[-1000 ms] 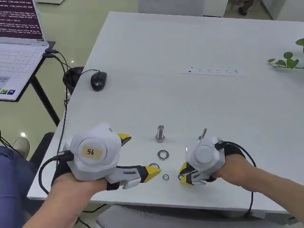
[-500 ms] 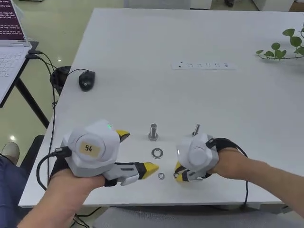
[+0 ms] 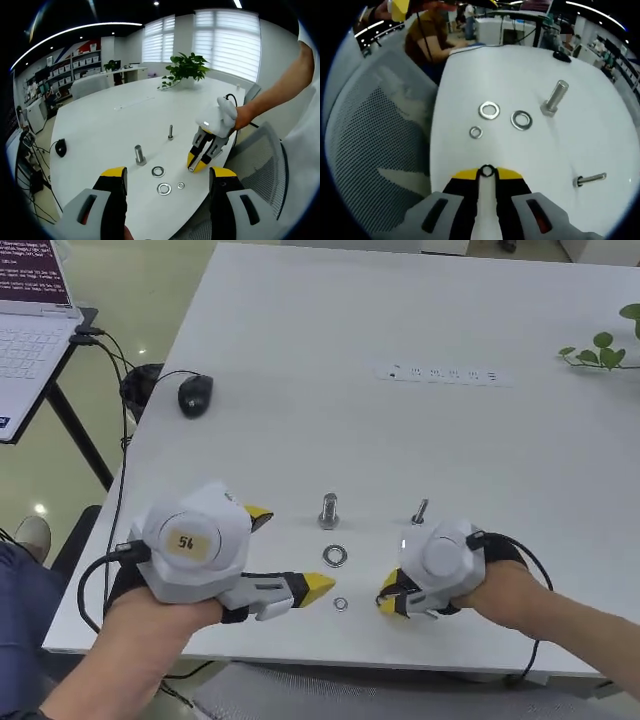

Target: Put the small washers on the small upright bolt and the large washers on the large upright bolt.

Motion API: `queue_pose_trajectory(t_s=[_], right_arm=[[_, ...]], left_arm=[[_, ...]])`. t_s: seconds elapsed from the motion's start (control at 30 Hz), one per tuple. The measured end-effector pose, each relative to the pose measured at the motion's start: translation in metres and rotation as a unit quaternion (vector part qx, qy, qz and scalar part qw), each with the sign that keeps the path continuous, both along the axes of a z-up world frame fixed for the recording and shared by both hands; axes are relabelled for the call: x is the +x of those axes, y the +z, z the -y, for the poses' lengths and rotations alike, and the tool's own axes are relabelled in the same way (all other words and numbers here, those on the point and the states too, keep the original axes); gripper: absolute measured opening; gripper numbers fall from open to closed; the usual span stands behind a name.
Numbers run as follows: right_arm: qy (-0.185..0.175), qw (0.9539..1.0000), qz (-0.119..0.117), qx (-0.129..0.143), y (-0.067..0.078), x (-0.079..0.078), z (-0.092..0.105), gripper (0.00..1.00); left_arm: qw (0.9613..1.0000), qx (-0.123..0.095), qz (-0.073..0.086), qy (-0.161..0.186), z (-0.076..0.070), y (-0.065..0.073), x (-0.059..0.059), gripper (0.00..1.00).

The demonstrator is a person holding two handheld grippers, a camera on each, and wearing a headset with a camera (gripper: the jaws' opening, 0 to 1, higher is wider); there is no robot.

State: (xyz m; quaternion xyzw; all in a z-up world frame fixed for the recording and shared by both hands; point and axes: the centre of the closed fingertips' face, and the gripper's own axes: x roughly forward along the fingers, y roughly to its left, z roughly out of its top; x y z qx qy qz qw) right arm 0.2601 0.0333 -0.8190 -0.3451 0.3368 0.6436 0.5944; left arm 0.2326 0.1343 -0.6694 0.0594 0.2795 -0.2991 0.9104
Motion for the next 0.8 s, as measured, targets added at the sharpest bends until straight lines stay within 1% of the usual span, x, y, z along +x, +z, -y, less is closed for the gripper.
queue_pose_trajectory(t_s=[0.17, 0.3, 0.37, 0.4, 0.47, 0.5, 0.53, 0.57, 0.6, 0.63, 0.8], right_arm=[[-0.021, 0.9998, -0.004, 0.004, 0.001, 0.006, 0.003, 0.13], [-0.036, 0.9993, 0.001, 0.010, 0.006, 0.011, 0.005, 0.13], [-0.050, 0.9987, 0.005, 0.014, 0.008, 0.018, 0.007, 0.13], [-0.062, 0.9978, 0.014, 0.018, 0.012, 0.024, 0.009, 0.13], [-0.080, 0.9962, 0.024, 0.022, 0.017, 0.035, 0.012, 0.13], [-0.104, 0.9937, 0.033, 0.026, 0.021, 0.045, 0.016, 0.13], [-0.118, 0.9919, 0.035, 0.031, 0.025, 0.052, 0.018, 0.13], [-0.141, 0.9886, 0.036, 0.039, 0.030, 0.062, 0.021, 0.13], [-0.154, 0.9863, 0.039, 0.043, 0.034, 0.068, 0.024, 0.13], [-0.171, 0.9832, 0.045, 0.047, 0.039, 0.079, 0.028, 0.13], [-0.216, 0.9729, 0.057, 0.058, 0.058, 0.111, 0.042, 0.13]], left_arm=[[1.0000, 0.002, 0.001, 0.003, -0.003, 0.002, -0.001, 0.66], [1.0000, 0.002, 0.003, 0.005, -0.004, 0.003, -0.001, 0.66], [1.0000, 0.002, 0.003, 0.007, -0.005, 0.004, -0.001, 0.66], [1.0000, 0.002, 0.004, 0.008, -0.006, 0.004, -0.001, 0.66], [0.9999, 0.003, 0.004, 0.009, -0.007, 0.004, -0.001, 0.66], [0.9999, 0.003, 0.004, 0.011, -0.007, 0.004, -0.002, 0.66], [0.9999, 0.002, 0.005, 0.012, -0.008, 0.004, -0.002, 0.66], [0.9999, 0.002, 0.005, 0.013, -0.008, 0.004, -0.001, 0.66], [0.9999, 0.002, 0.005, 0.014, -0.009, 0.004, -0.002, 0.66], [0.9999, 0.002, 0.004, 0.014, -0.009, 0.004, -0.002, 0.66], [0.9999, 0.001, 0.004, 0.016, -0.009, 0.003, -0.002, 0.66]])
